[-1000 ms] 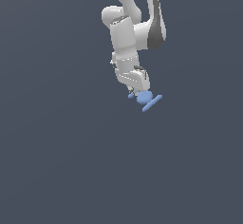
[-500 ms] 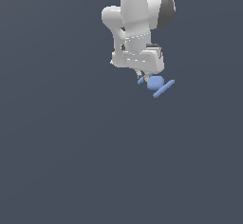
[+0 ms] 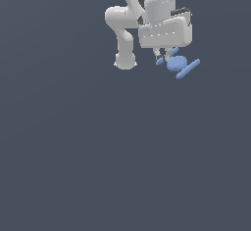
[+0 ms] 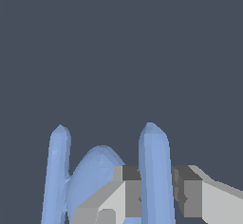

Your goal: Pick up the object and move it to a goal position.

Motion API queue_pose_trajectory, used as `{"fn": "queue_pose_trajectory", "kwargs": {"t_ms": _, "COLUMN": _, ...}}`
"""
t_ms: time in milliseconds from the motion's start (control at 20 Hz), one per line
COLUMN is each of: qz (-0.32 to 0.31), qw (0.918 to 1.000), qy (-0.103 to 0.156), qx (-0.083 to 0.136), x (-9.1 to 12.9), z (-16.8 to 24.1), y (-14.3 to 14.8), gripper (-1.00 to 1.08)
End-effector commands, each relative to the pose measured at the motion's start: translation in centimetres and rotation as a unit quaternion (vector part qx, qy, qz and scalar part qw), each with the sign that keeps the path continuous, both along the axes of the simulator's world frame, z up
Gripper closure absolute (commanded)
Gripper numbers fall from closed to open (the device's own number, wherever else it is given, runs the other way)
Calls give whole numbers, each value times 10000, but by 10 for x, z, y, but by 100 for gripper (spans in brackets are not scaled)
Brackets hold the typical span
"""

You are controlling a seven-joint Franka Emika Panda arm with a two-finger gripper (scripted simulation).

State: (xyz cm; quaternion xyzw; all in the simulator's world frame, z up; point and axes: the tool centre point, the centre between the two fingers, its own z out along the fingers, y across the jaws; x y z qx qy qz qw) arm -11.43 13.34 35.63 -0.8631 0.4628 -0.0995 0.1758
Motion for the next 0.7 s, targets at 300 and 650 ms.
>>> {"fn": "queue_pose_trajectory", "kwargs": {"t_ms": 300, "qz": 14, "qw": 10000, "qy": 4, "qx": 18, "x": -8, "z": 50, "y": 24, "gripper": 108}}
{"fn": "queue_pose_trajectory", "kwargs": {"t_ms": 650, "qz": 21, "qw": 10000, "qy": 3, "qx": 28, "x": -9, "z": 63, "y": 31, "gripper": 108}}
